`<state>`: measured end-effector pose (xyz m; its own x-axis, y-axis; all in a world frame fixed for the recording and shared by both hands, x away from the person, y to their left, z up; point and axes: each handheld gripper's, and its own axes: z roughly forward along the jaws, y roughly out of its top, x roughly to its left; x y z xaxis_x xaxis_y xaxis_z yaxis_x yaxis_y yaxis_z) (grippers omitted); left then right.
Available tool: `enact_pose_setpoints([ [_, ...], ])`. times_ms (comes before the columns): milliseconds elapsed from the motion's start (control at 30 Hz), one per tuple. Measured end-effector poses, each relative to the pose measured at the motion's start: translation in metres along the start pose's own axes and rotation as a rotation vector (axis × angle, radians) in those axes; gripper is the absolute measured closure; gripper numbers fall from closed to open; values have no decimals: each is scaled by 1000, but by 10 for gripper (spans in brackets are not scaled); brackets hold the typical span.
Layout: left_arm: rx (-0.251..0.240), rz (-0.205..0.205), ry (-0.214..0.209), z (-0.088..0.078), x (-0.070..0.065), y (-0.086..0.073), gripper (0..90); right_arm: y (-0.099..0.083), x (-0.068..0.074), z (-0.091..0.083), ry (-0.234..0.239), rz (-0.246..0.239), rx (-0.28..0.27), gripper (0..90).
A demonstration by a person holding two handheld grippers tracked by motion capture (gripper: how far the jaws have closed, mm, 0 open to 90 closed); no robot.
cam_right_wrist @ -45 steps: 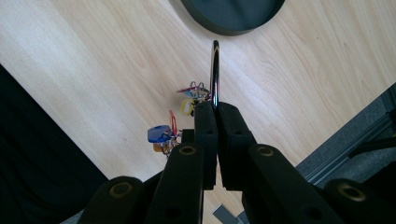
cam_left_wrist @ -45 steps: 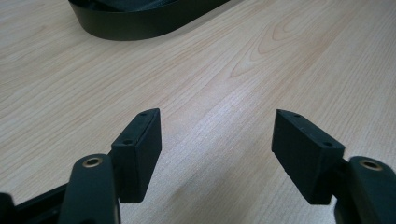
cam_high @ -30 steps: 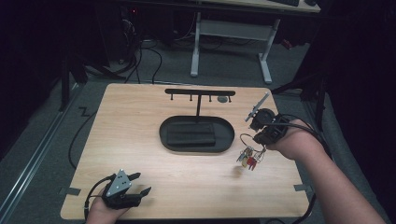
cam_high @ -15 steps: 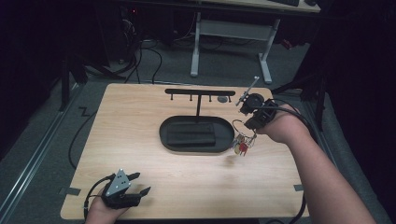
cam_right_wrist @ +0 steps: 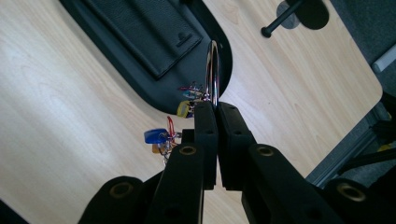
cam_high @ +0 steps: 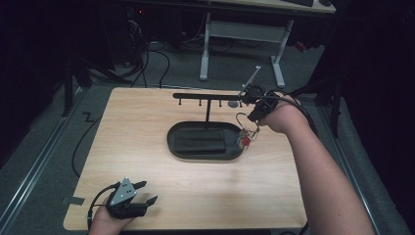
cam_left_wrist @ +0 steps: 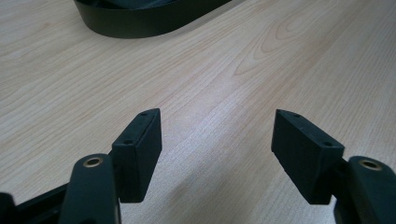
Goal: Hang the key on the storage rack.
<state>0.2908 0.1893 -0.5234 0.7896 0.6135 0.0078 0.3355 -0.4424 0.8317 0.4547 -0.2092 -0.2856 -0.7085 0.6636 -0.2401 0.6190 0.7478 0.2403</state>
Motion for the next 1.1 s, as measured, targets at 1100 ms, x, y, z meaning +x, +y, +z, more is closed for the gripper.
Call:
enact_pose_setpoints([
  [1100, -10, -6, -5, -2, -1, 0, 340, 26, -42, 37, 0, 113, -7, 878],
])
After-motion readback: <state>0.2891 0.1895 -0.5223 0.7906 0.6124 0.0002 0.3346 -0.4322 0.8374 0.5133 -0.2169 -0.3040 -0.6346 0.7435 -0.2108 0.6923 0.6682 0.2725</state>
